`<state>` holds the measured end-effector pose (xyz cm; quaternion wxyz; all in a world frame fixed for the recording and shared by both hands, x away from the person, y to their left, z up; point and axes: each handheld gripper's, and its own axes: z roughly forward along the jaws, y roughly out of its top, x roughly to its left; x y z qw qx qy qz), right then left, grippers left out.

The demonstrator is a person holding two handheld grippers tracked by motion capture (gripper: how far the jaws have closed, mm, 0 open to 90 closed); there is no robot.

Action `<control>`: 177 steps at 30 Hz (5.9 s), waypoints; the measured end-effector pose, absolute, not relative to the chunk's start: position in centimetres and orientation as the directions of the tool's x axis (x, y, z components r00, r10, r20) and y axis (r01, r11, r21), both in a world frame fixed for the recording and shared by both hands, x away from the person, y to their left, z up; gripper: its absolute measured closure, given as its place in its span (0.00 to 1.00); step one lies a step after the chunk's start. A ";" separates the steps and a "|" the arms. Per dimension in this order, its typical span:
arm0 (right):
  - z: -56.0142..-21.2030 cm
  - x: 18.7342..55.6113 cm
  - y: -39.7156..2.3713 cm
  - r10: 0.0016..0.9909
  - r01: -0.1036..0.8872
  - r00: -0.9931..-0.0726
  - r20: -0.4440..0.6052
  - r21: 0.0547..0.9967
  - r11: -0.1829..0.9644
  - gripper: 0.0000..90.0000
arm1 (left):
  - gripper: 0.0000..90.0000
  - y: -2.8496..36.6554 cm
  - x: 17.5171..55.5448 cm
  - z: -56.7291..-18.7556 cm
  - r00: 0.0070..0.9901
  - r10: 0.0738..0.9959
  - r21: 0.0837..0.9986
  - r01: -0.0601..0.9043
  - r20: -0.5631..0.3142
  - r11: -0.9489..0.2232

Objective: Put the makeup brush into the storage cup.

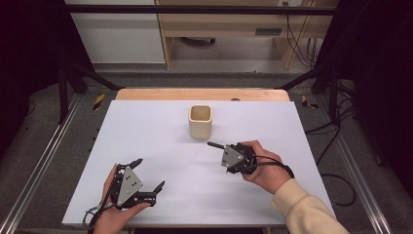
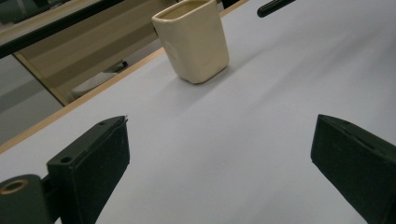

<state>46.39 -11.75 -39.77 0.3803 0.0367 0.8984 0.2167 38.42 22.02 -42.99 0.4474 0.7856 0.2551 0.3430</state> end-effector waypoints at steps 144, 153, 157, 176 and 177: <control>-35.4 45.1 -7.5 -0.033 -0.288 -0.840 -0.542 0.393 0.873 0.87 | 0.85 9.6 44.2 -39.0 0.798 0.208 0.594 -0.219 0.566 -0.775; -35.7 45.3 -7.7 -0.011 -0.279 -0.834 -0.551 0.405 0.871 0.62 | 0.87 10.0 44.3 -38.8 0.795 0.152 0.519 -0.226 0.587 -0.824; -35.6 45.4 -8.2 0.011 -0.261 -0.828 -0.560 0.404 0.877 0.51 | 0.87 10.3 44.3 -38.9 0.796 0.144 0.505 -0.223 0.588 -0.833; -36.4 46.0 -9.4 0.093 -0.176 -0.828 -0.553 0.414 0.893 0.14 | 0.87 10.7 44.3 -39.0 0.799 0.149 0.509 -0.216 0.582 -0.833; -36.4 46.1 -9.4 0.101 -0.166 -0.828 -0.551 0.415 0.895 0.13 | 0.87 10.8 44.3 -39.0 0.798 0.148 0.507 -0.217 0.585 -0.834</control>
